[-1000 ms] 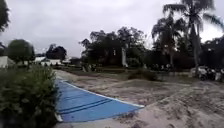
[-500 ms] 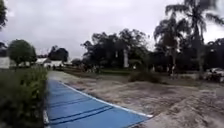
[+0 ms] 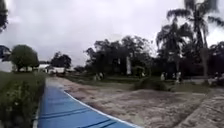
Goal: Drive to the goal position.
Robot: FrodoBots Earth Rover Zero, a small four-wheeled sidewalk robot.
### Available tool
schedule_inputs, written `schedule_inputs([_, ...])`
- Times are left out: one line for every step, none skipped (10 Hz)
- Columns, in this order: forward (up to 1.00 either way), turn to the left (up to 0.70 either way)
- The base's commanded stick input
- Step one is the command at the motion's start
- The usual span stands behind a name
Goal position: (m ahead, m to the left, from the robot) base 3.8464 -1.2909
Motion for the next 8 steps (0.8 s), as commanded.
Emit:
schedule_inputs([0.50, 0.00])
schedule_inputs([0.50, 0.00])
schedule_inputs([0.50, 0.00])
schedule_inputs([0.50, 0.00])
schedule_inputs([0.50, 0.00])
schedule_inputs([0.50, 0.10])
schedule_inputs([0.50, 0.23])
schedule_inputs([0.50, 0.43])
